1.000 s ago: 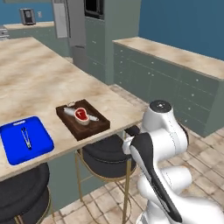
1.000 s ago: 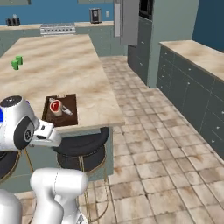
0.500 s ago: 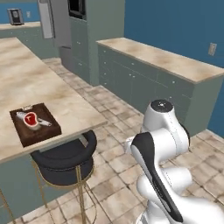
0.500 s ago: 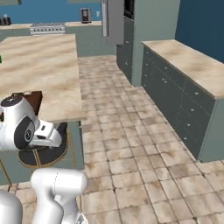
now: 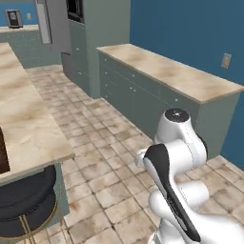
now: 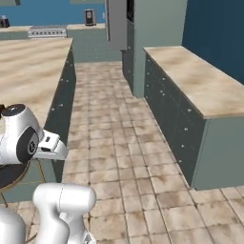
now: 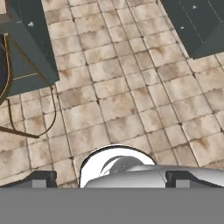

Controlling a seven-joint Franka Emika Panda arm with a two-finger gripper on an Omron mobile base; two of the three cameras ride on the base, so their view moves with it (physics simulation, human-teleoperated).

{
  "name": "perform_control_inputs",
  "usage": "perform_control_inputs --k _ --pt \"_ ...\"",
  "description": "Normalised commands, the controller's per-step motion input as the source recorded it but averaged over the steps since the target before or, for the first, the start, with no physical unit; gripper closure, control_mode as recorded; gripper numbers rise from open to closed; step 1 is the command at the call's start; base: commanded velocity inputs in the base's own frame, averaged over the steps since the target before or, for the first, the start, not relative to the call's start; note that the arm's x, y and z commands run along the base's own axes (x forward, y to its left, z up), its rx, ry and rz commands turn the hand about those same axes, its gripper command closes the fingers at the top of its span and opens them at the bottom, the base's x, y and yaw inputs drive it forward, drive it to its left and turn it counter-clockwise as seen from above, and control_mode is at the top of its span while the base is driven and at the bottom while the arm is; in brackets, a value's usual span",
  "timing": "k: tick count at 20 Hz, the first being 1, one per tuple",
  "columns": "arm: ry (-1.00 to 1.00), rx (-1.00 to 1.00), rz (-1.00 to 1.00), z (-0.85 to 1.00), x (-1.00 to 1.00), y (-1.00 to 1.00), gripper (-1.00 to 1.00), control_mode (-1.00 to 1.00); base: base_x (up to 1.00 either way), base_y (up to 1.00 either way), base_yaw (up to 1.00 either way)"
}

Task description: Gather the lemon wedge and squash from the fridge and place them on a tray on the dining counter. Then gather the chicken drumstick and steak from the fridge and place them on the other tray.

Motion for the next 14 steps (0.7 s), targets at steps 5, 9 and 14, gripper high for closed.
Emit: perform_control_inputs --k 5,9,14 --pt "0.0 0.0 0.0 0.0 0.0 0.0 -1.0 1.0 1.0 -0.51 0.17" --pt "0.0 0.0 0.0 0.0 0.0 0.0 -1.0 1.0 1.0 -0.38 0.18" --pt "0.0 0.0 0.0 0.0 0.0 0.0 -1.0 1.0 1.0 -0.19 0.11"
